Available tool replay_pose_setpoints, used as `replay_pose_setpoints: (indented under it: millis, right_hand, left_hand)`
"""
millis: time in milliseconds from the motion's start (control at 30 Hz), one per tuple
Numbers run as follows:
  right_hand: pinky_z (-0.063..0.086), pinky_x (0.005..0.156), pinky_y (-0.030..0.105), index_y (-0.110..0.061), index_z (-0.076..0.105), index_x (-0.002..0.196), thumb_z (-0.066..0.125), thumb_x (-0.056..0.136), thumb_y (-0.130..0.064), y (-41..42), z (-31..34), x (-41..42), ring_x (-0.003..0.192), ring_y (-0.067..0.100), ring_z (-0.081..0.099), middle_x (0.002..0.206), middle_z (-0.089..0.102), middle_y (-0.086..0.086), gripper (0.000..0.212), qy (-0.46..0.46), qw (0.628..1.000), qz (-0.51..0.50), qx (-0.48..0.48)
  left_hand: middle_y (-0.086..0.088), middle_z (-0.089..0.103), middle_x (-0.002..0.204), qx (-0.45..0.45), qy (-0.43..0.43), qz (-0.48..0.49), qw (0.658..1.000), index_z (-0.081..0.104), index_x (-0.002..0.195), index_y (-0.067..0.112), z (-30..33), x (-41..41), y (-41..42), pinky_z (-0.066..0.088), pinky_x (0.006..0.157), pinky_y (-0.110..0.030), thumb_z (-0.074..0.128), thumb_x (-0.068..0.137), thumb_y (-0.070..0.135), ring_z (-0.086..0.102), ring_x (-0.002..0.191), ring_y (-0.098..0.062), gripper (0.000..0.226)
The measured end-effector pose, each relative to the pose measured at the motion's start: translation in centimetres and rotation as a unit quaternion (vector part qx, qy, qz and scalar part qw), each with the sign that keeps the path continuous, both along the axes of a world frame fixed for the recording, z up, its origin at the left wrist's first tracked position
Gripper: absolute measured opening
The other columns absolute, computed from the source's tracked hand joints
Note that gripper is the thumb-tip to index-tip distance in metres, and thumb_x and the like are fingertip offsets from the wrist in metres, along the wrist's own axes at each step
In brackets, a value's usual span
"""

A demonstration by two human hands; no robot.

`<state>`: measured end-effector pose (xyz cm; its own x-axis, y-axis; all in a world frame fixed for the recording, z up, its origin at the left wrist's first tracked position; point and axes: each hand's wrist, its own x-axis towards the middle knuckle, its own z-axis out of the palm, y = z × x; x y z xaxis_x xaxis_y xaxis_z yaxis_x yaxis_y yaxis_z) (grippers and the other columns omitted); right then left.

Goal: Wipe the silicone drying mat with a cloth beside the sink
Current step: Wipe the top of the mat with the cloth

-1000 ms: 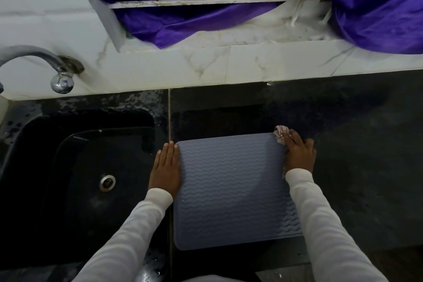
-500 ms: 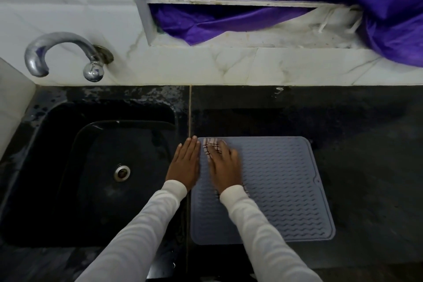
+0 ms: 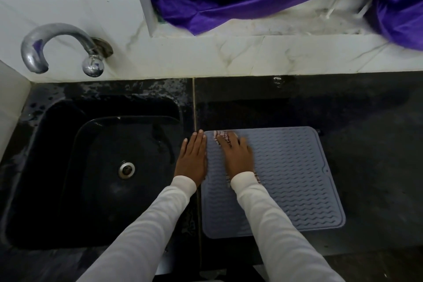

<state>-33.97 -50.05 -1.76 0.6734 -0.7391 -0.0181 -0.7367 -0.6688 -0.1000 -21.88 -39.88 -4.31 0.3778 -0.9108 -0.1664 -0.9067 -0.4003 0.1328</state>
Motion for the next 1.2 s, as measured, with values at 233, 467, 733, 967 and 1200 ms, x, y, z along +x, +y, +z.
replay_pose_setpoints:
  millis: [233, 467, 733, 967, 1200]
  right_hand:
    - [0.047, 0.086, 0.050, -0.027, 0.048, 0.139, 0.059, 0.088, -0.014, -4.7, 1.2, -6.0, 0.117, 0.039, 0.046, 0.140, 0.047, 0.006, 0.053, 0.029, 0.998, -0.054, 0.004]
    - [0.046, 0.083, 0.049, -0.028, 0.046, 0.140, 0.055, 0.088, -0.006, -10.1, 1.4, -12.5, 0.113, 0.041, 0.044, 0.142, 0.044, 0.007, 0.057, 0.049, 0.991, -0.126, -0.011]
    - [0.047, 0.080, 0.046, -0.034, 0.049, 0.134, 0.049, 0.091, -0.010, -14.7, 0.8, -17.7, 0.106, 0.036, 0.042, 0.141, 0.042, -0.003, 0.050, 0.028, 0.980, -0.196, -0.015]
    - [0.049, 0.084, 0.046, -0.039, 0.052, 0.131, 0.048, 0.095, -0.020, -15.9, 0.5, -18.1, 0.110, 0.035, 0.042, 0.138, 0.046, -0.005, 0.041, -0.047, 0.977, -0.201, 0.046]
    - [0.047, 0.098, 0.032, -0.029, 0.056, 0.134, 0.055, 0.092, -0.012, -11.9, 2.1, -11.8, 0.111, 0.012, 0.059, 0.125, 0.062, -0.004, 0.045, -0.256, 0.960, -0.022, 0.109]
  left_hand:
    - [-0.010, 0.012, 0.163, -0.037, -0.003, 0.008, 0.999, 0.015, 0.155, 0.007, -0.2, 0.1, 0.0, 0.008, 0.121, -0.043, 0.015, 0.100, 0.025, 0.014, 0.150, -0.027, 0.058]
    - [-0.009, 0.013, 0.163, -0.049, -0.004, 0.012, 0.999, 0.017, 0.155, 0.007, -0.7, 0.0, -0.1, 0.009, 0.121, -0.043, 0.007, 0.099, 0.029, 0.013, 0.150, -0.025, 0.061]
    - [-0.004, 0.007, 0.164, -0.064, 0.028, 0.026, 0.997, 0.011, 0.156, 0.011, -1.0, 0.0, -0.1, 0.013, 0.122, -0.043, 0.010, 0.100, 0.029, 0.005, 0.151, -0.020, 0.059]
    - [0.005, 0.001, 0.164, -0.077, 0.051, 0.035, 0.995, 0.008, 0.157, 0.019, -1.2, 0.0, 0.0, 0.003, 0.123, -0.036, 0.015, 0.103, 0.034, -0.004, 0.151, -0.012, 0.057]
    - [0.004, 0.008, 0.164, -0.108, 0.083, 0.047, 0.989, 0.012, 0.157, 0.020, -1.2, 0.0, 0.2, 0.001, 0.123, -0.034, 0.021, 0.103, 0.033, 0.000, 0.151, -0.010, 0.056]
